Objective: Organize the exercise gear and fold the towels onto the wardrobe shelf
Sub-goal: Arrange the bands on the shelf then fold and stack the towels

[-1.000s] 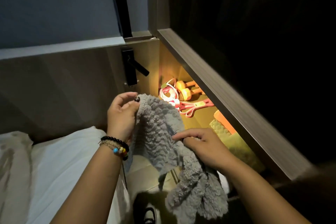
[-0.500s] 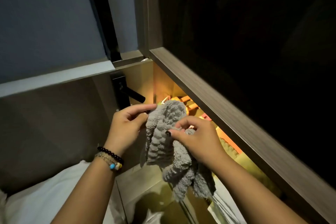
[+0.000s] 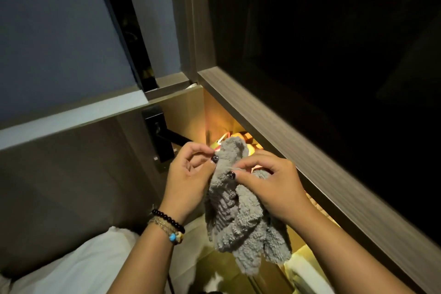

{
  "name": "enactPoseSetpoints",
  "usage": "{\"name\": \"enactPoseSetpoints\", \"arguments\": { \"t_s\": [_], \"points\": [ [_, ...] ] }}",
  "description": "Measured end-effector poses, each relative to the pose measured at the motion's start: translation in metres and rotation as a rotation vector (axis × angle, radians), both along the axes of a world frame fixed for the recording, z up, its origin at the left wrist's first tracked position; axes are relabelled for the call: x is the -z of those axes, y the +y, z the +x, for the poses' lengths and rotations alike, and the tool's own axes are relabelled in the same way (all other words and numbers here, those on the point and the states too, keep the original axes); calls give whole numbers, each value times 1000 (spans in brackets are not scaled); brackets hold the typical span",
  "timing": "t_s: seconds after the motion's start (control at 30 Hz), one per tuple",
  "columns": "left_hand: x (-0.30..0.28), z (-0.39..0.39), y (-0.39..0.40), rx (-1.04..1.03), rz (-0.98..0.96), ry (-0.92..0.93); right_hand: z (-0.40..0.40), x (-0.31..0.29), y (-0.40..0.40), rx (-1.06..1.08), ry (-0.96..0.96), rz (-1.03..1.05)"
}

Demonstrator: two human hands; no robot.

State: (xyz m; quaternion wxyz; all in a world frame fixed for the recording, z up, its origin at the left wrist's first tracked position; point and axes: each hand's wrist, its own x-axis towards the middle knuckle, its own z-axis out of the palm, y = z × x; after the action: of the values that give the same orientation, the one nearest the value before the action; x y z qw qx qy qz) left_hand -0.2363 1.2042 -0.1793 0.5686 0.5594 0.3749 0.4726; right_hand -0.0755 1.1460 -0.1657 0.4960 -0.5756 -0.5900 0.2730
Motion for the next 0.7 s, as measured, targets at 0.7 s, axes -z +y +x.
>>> {"name": "enactPoseSetpoints", "arguments": {
  "t_s": [0.7],
  "points": [
    [101, 31, 91, 551, 86, 127, -3, 110, 31, 574, 22, -148]
  ]
}}
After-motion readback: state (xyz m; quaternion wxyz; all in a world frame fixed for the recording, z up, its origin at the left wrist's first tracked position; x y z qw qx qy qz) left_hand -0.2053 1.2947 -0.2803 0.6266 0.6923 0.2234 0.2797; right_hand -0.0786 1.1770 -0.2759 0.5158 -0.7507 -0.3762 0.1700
